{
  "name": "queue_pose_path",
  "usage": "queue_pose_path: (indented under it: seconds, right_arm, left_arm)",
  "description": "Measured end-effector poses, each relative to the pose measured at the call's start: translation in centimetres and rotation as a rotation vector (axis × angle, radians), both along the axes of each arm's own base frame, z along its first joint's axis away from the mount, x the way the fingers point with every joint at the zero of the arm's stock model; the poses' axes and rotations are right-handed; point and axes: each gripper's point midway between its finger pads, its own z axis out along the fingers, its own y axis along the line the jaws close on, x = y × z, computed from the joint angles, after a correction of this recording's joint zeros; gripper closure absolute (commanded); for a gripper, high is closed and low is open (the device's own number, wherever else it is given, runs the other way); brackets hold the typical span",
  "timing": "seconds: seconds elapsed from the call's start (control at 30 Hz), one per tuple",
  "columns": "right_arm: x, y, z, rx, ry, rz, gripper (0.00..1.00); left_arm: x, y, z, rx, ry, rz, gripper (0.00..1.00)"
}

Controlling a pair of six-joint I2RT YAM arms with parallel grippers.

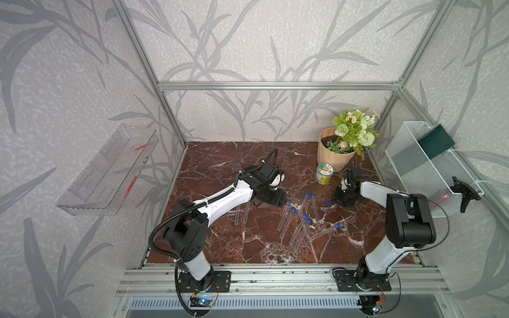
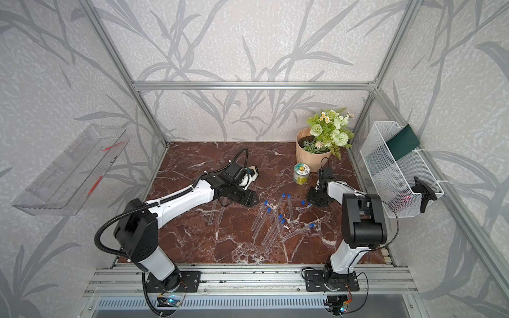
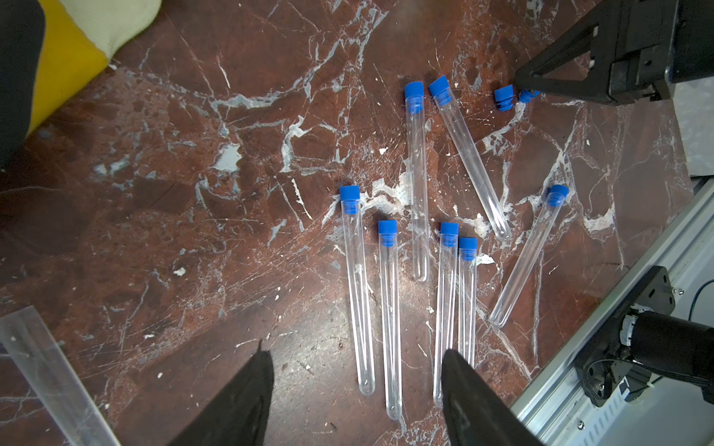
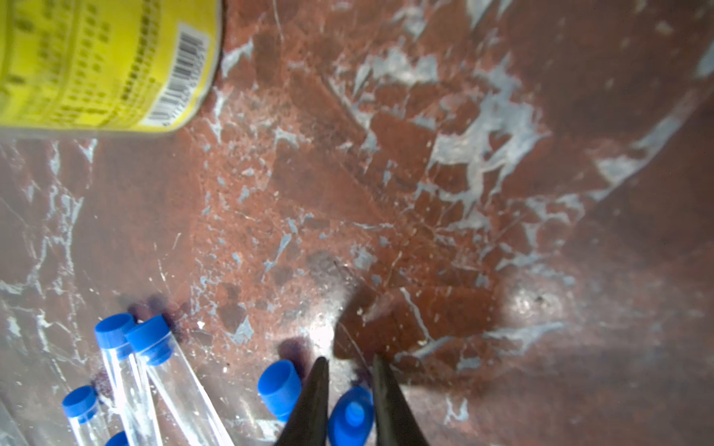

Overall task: Remove stoppers from test tubes
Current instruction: Place the stopper at the center of the board.

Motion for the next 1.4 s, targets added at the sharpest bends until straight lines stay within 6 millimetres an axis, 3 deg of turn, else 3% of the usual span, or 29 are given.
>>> queue_pose_path:
  seconds: [0.27,0.47,0.6,0.83,1.03,1.17,1.4]
  right_arm:
    - [0.2,0.0,0.2,0.002,-0.012,0.000,0.67]
    - [-0.5,0.5,0.5,-0.035,-0.010,0.053,0.52]
    - [-1.0,2.5,1.6,-0.087,-0.018,0.157,0.41]
    - [-1.0,6.3,7.0,-0.109,-0.172,0.279,0.22]
    - [-1.8,9.0,10.7,-0.034,-0.339,0.353,0.15]
    - [-2.8,10.5,11.4,0.030,-0.411,0.404,0.13]
    - [-4.3,11.5,10.3,0.108,-0.420,0.439,0.10]
  left_arm:
    - [-0.3,-0.4,0.0,-0.002,-0.002,-0.012,0.30]
    - [-0.3,-0.4,0.1,-0.009,0.004,-0.005,0.30]
    - [-0.3,-0.3,-0.5,0.006,0.023,-0.004,0.31]
    - [-0.3,-0.2,-3.9,0.105,0.115,0.000,0.35]
    - [-0.1,-1.0,-5.7,0.167,0.141,-0.007,0.37]
    - [-0.2,-1.8,-6.6,0.194,0.144,-0.018,0.39]
    - [-0.3,-2.1,-8.1,0.234,0.151,-0.024,0.43]
